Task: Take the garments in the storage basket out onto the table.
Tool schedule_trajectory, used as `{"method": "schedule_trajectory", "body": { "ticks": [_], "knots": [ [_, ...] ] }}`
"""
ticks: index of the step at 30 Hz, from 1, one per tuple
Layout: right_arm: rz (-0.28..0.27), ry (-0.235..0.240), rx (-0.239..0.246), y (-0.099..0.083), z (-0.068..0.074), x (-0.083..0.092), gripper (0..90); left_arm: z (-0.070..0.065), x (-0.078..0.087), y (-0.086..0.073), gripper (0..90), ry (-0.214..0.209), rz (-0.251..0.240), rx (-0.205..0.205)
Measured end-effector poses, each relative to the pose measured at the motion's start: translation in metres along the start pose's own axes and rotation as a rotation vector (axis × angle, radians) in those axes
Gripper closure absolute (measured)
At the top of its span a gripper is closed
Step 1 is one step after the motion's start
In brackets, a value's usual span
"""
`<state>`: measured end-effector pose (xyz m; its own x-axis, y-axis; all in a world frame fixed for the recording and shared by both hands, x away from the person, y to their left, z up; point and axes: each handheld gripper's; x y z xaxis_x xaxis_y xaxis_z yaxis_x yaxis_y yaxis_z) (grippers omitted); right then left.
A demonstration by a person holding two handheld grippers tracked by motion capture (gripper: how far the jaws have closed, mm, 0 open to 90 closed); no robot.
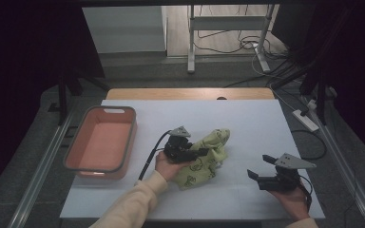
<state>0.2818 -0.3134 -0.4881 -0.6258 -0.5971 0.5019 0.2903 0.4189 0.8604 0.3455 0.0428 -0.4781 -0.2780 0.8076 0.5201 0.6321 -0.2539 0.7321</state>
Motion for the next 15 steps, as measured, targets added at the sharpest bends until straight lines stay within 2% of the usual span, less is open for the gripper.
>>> {"method": "schedule_trajectory", "body": {
  "ticks": [5,8,11,13,15],
  "knots": [
    [0.001,-0.001,0.0,0.0,0.0,0.0,14.5,0.0,0.001,0.0,62.5,0.011,-0.009,-0.001],
    [0.0,-0.001,0.0,0.0,0.0,0.0,14.4,-0.002,0.003,0.001,59.2,0.029,-0.028,-0.019],
    [0.002,-0.002,0.003,0.0,0.0,0.0,14.5,-0.003,0.006,0.002,50.0,0.023,-0.049,-0.012],
    [0.002,-0.002,0.004,0.0,0.0,0.0,14.5,-0.002,0.01,0.004,42.6,0.007,-0.073,-0.005],
    [0.003,-0.002,0.005,0.0,0.0,0.0,14.5,-0.003,0.015,0.006,38.8,0.002,-0.104,-0.002]
  ]
}}
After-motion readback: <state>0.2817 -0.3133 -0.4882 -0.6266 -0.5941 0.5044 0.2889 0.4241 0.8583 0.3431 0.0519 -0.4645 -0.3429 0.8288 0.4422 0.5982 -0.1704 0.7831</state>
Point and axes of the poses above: each handheld gripper's, and its own axes: x roughly backward along the jaws, y roughly out of its top, z roughly to its left, and after that the axes turned 7 degrees about x, right-handed
